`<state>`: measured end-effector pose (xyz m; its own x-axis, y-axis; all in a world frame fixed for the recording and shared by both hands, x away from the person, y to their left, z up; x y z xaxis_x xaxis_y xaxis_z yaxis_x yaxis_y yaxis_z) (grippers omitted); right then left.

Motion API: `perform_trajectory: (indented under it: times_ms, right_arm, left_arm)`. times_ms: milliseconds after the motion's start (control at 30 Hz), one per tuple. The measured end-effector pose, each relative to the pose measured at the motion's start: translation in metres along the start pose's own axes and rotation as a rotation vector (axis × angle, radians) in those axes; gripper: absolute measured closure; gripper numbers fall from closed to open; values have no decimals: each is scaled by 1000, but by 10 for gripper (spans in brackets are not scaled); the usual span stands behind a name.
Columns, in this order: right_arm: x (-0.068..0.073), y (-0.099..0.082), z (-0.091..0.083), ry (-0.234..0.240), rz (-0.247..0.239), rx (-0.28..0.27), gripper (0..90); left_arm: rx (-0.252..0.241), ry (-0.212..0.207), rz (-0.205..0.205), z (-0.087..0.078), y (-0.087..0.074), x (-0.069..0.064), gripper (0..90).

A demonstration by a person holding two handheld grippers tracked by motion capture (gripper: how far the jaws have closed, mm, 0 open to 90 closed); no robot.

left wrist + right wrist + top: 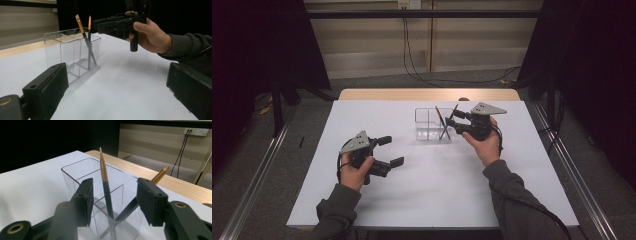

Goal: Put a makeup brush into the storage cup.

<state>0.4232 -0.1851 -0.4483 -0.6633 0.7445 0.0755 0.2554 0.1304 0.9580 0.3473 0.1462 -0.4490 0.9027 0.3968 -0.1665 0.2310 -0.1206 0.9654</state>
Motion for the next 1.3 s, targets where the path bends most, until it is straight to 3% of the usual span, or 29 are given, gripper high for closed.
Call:
perform_trajectory:
  times_ms: [533,967,1300]
  right_arm:
    - [2,-2,1,11,26,7,266]
    - [5,0,1,-12,39,12,22]
    - [4,0,-3,-13,51,20,0]
  left_arm:
    - [5,-3,4,-1,-3,3,37]
    - [-3,0,-3,-4,-3,2,37]
    - [0,0,2,-4,-3,2,37]
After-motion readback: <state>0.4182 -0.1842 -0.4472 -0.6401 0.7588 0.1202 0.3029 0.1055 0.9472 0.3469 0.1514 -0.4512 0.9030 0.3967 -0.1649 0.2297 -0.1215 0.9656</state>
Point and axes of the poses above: each handheld gripper's, and its own axes: z roughly forward along the jaws, y roughly out of its top, x roughly to its left, the point moved 3 cm from there along z, roughly forward along the jaws
